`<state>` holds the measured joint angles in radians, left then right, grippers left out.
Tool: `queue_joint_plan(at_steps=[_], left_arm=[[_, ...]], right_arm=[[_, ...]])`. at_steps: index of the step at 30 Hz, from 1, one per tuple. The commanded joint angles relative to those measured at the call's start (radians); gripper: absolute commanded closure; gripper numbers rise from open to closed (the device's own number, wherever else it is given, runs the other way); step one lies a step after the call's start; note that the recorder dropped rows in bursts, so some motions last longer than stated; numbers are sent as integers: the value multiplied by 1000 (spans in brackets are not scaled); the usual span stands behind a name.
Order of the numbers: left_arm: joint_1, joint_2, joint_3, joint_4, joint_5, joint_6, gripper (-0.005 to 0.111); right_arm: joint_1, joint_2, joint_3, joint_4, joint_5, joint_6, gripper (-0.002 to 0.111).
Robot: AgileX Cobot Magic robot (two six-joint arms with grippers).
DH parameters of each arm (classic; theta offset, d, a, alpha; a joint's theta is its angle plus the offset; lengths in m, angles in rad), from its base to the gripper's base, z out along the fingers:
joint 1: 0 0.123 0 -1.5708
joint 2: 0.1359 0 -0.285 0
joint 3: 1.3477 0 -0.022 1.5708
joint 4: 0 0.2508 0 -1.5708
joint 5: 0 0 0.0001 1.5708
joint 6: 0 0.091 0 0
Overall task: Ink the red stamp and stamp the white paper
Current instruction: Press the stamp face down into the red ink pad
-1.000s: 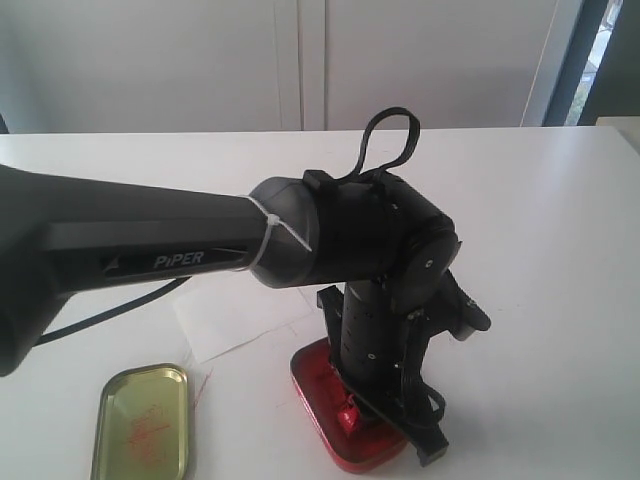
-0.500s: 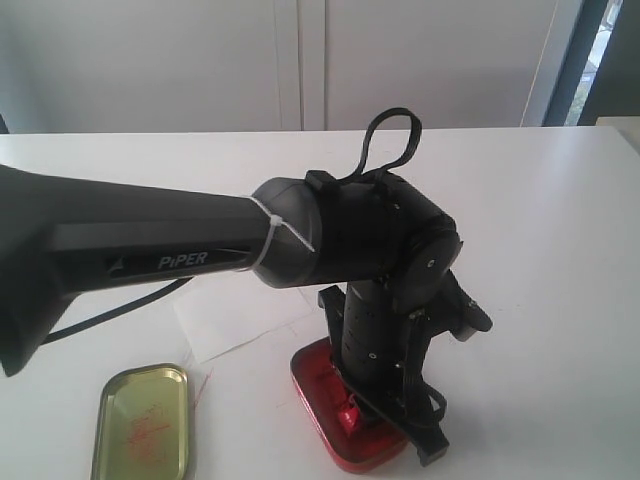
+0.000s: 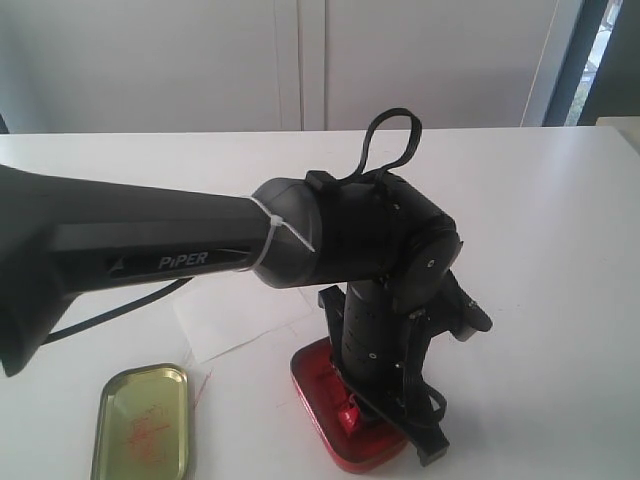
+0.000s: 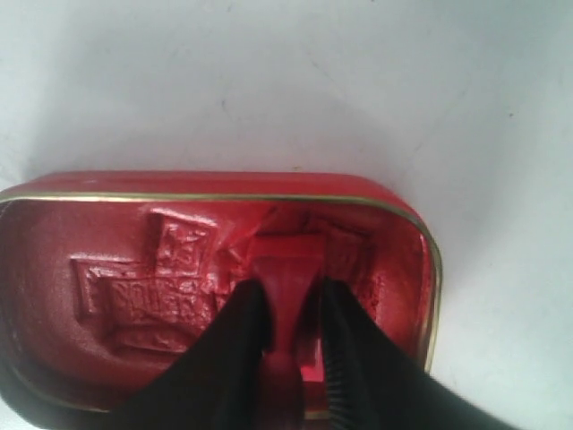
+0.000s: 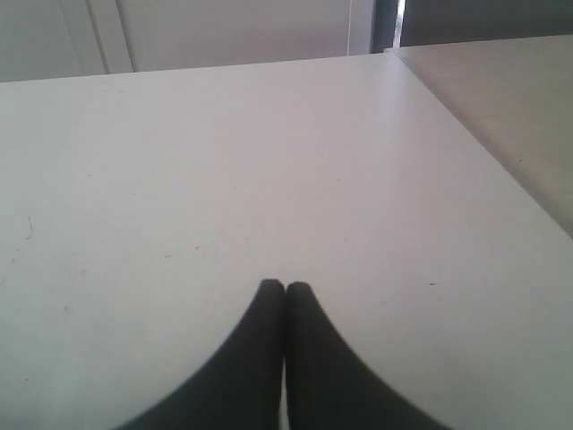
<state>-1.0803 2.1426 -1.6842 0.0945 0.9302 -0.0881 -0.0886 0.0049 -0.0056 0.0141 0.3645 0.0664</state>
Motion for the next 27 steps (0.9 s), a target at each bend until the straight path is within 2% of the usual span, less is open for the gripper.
queue_joint_plan(at_steps=[1,27], left_arm=[[0,57,19,-23,-16,2,107],[0,55,19,-19,13,12,107]], right_arm=[[1,-5,6,-8,-14,-1,108],[1,-5,6,-8,-14,-1,108]])
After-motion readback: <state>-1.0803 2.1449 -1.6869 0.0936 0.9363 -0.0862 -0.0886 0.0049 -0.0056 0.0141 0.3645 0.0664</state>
